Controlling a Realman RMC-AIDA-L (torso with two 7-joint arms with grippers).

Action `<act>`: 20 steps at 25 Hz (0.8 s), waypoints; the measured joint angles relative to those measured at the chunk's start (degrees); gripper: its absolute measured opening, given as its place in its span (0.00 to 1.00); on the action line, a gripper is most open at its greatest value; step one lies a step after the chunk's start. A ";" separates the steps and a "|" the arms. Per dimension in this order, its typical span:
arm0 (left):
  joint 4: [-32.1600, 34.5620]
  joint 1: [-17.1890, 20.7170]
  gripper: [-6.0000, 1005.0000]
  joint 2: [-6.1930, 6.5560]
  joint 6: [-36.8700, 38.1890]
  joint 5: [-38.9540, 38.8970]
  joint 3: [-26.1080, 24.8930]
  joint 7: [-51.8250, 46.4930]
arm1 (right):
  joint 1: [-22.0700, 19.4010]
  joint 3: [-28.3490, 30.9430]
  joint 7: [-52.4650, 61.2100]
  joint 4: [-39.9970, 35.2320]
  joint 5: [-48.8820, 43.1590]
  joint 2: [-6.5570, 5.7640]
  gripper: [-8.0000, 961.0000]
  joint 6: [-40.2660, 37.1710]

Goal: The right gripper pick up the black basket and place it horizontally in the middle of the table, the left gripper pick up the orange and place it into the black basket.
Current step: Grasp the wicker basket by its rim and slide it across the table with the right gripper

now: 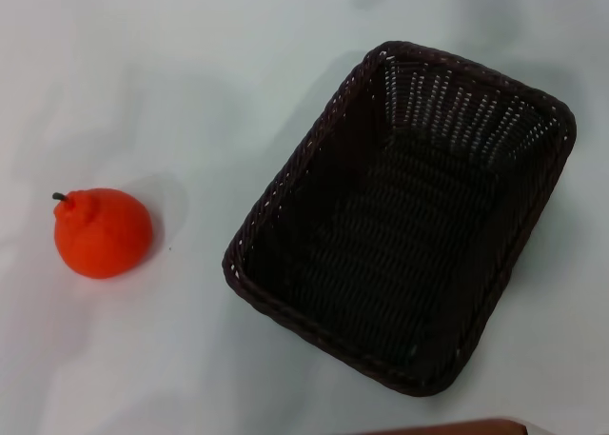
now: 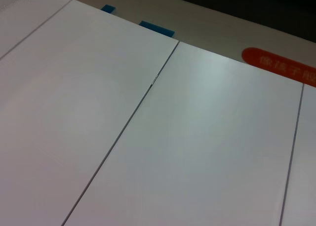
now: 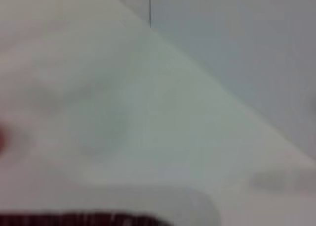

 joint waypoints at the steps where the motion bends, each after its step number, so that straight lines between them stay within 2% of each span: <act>1: 0.00 -0.02 0.70 0.00 0.10 -0.02 0.00 0.06 | 0.62 -0.25 -0.02 0.35 -1.95 0.31 0.79 0.75; 6: 0.00 -0.21 0.69 0.00 0.60 -0.05 0.01 0.09 | 1.49 -1.74 -0.39 2.08 -7.07 1.63 0.79 1.88; 14: 0.11 -0.95 0.69 -0.08 0.77 0.08 0.16 0.13 | 0.36 -2.44 -2.01 7.33 -7.37 1.85 0.79 -0.40; 20: 0.38 -1.56 0.69 -0.19 0.80 0.37 0.25 0.15 | 0.25 -3.68 -3.32 14.72 -8.32 1.85 0.79 -5.91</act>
